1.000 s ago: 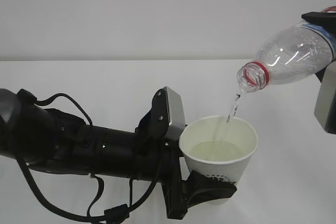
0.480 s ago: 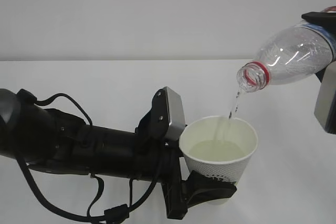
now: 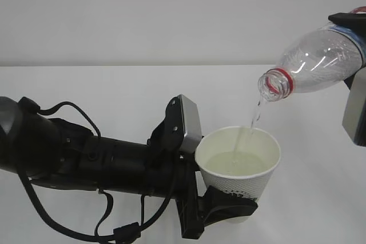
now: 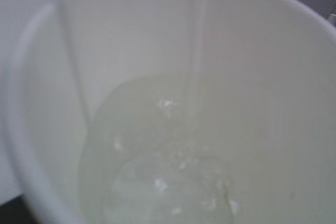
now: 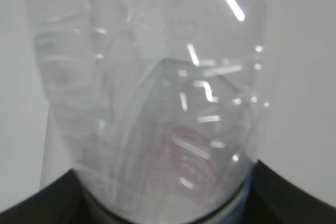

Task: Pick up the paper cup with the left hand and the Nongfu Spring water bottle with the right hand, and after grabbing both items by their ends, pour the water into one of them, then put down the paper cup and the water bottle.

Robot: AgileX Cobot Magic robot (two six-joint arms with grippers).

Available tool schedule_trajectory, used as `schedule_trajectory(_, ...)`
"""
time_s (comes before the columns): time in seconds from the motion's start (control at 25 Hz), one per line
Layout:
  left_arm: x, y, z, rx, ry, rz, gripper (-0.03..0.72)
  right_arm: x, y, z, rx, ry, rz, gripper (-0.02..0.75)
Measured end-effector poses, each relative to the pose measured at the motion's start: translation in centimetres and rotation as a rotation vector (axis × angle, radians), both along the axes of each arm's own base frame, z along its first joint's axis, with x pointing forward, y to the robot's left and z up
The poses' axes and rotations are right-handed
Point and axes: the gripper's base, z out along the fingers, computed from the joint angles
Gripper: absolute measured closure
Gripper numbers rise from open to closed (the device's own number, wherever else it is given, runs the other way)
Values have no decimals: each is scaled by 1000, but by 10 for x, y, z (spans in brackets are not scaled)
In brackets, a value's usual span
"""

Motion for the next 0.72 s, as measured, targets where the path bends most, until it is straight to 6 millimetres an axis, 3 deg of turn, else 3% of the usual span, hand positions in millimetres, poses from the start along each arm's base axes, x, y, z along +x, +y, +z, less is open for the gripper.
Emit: schedule_trajectory(0.72, 0, 0, 0, 2, 0, 1, 150, 0, 0, 0, -1, -6, 2, 312)
